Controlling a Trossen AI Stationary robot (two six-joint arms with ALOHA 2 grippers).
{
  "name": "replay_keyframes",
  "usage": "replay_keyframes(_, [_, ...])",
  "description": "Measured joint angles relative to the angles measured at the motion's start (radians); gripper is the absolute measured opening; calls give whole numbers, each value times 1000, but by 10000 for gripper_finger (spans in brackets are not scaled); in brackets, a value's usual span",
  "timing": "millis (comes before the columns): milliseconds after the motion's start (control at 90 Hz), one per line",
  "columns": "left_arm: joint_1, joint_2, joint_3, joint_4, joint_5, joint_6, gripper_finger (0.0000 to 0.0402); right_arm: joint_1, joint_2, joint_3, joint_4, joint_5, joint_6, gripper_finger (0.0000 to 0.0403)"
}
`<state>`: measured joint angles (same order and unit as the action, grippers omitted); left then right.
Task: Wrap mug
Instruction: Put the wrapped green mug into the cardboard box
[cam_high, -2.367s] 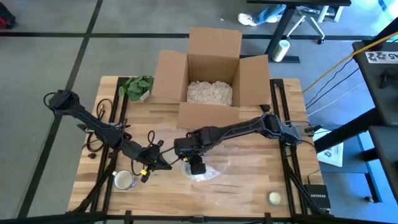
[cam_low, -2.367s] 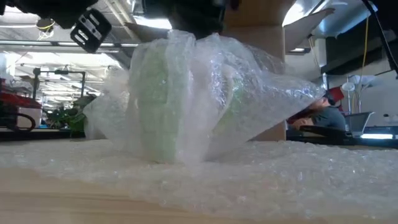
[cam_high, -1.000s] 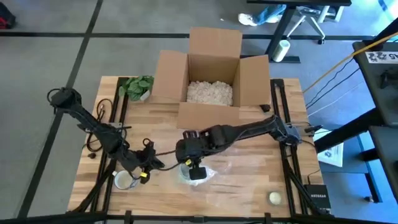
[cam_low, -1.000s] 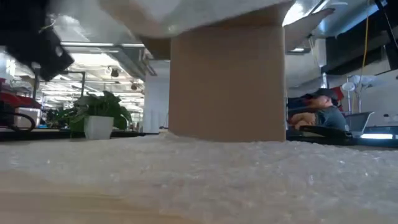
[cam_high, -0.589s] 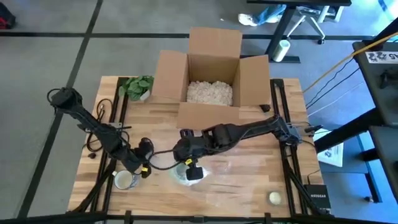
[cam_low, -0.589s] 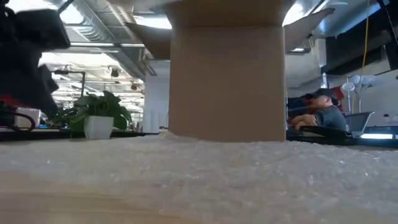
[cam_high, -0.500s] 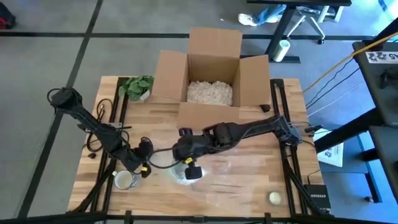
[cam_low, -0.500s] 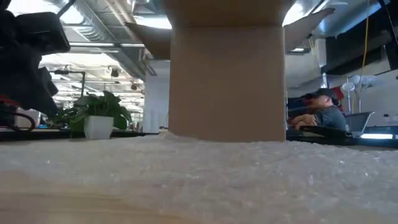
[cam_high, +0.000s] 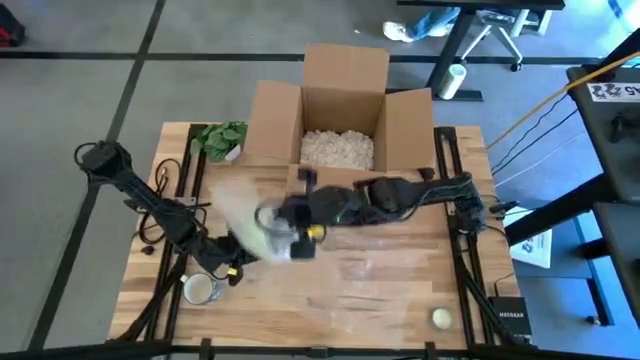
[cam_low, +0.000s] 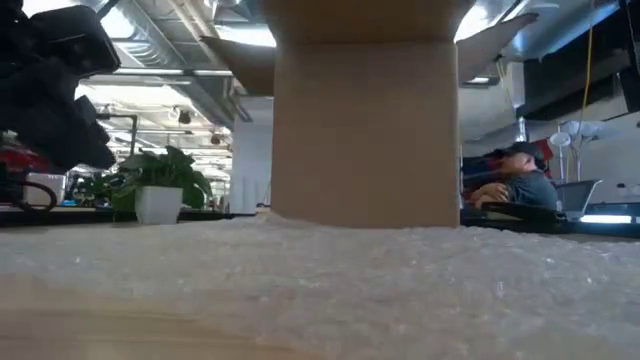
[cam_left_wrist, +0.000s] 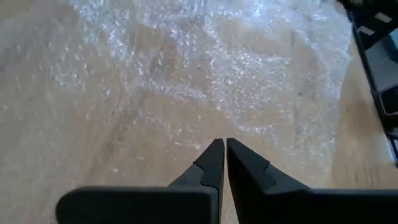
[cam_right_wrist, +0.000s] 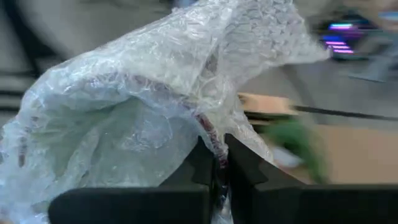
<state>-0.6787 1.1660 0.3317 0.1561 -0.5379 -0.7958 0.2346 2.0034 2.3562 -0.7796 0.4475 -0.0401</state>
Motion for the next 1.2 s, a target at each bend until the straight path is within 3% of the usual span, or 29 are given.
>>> replay_keyframes(144, [10, 0, 0, 20, 1, 24, 0, -72, -60, 0, -46, 104, 15, 0])
replay_keyframes(533, [22, 0, 0, 20, 2, 45, 0, -350, -129, 0, -428, 133, 195, 0])
replay_keyframes(889, [33, 0, 0, 21, 2, 45, 0, -563, -127, -70, -680, -142, 239, 0])
replay_keyframes(989, [33, 0, 0, 29, 2, 49, 0, -594, -127, -142, -687, -248, 219, 0])
replay_keyframes(1200, [36, 0, 0, 106, 2, 133, 0, -604, -125, -372, -631, -355, 161, 0])
